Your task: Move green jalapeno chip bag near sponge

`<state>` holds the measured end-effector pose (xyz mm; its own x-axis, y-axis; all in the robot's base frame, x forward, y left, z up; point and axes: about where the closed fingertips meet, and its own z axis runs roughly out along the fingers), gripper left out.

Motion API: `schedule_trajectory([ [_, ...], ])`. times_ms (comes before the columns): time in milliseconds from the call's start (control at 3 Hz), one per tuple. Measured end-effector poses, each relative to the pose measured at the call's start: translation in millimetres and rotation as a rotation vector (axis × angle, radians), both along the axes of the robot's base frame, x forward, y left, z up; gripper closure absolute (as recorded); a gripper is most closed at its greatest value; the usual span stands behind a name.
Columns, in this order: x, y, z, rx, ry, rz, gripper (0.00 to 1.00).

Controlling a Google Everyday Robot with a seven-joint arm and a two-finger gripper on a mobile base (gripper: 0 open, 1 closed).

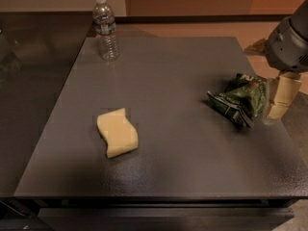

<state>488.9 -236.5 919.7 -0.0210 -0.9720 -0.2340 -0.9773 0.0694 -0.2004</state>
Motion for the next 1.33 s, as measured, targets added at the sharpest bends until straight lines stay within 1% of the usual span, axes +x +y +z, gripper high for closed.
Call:
schedule_trajectory([
  [667, 7.2, 1.1, -36.2, 0.02, 0.057, 0.027, 0.0],
  [1000, 8.7, 1.6, -47.5, 0.009, 0.084, 0.031, 0.18],
  [1333, 7.6, 4.2, -50.6, 0.0, 0.1, 0.034, 0.41],
])
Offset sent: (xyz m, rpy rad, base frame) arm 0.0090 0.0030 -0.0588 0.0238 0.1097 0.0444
